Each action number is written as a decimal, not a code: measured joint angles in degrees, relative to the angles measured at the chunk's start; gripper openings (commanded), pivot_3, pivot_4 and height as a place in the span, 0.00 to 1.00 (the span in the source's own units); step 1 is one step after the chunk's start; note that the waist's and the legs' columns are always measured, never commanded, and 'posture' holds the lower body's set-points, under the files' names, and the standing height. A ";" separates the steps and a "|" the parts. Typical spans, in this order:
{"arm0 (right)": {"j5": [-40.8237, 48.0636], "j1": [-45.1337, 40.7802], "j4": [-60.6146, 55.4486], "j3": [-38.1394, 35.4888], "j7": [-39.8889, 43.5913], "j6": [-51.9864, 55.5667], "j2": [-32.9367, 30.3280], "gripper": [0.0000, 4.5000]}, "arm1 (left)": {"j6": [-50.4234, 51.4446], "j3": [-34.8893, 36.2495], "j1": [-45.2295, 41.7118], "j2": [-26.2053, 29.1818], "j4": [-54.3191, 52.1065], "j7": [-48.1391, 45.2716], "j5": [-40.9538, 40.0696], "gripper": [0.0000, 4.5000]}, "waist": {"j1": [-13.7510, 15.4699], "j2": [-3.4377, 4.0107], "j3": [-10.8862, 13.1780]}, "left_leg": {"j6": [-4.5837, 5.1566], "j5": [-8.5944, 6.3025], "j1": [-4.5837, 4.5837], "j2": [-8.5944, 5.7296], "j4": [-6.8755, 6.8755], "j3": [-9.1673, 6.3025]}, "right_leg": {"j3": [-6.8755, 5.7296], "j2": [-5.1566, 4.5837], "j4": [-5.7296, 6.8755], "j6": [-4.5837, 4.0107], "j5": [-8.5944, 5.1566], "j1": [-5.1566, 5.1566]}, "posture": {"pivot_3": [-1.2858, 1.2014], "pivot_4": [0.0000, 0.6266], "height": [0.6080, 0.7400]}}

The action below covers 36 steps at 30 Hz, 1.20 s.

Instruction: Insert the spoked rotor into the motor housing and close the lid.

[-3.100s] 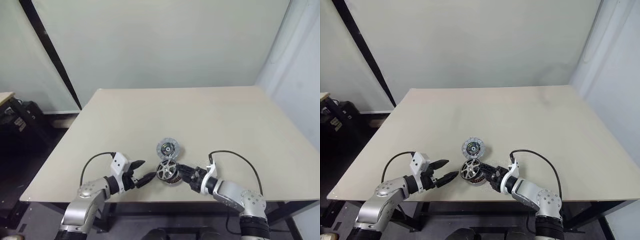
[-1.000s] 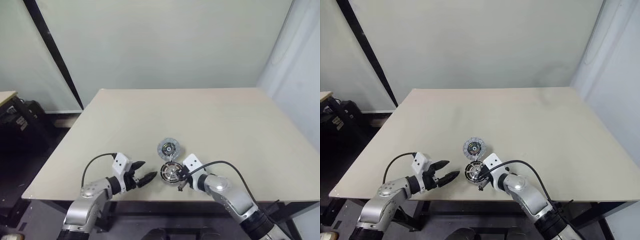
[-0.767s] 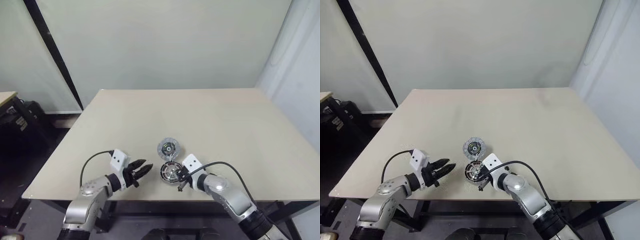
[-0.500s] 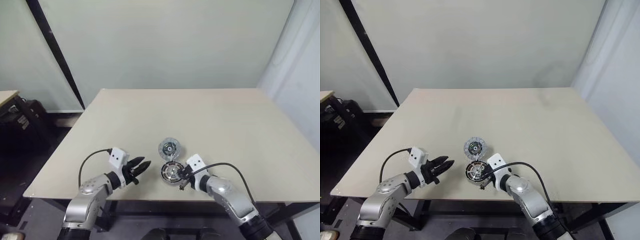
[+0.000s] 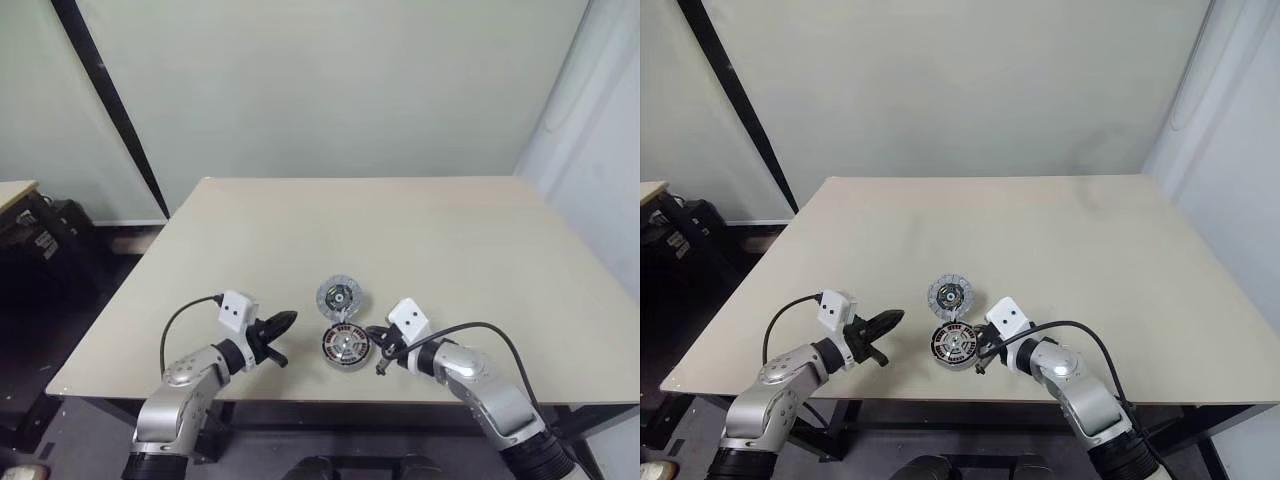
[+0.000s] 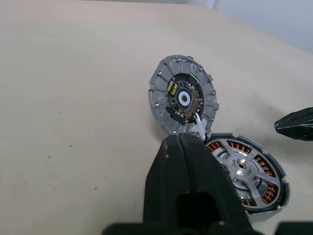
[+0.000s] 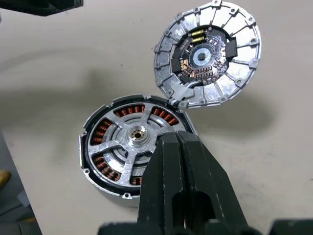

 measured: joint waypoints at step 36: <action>-19.61 -10.59 -8.09 15.89 19.70 -1.70 -14.84 0.99 | 1.79 0.46 -1.83 -0.75 0.19 5.84 0.39 1.00 | 1.21 -0.38 0.09 | 0.00 0.00 -0.04 -0.01 0.05 0.02 | -0.04 -0.04 -0.03 0.00 0.00 -0.02 | 0.52 0.00 1.00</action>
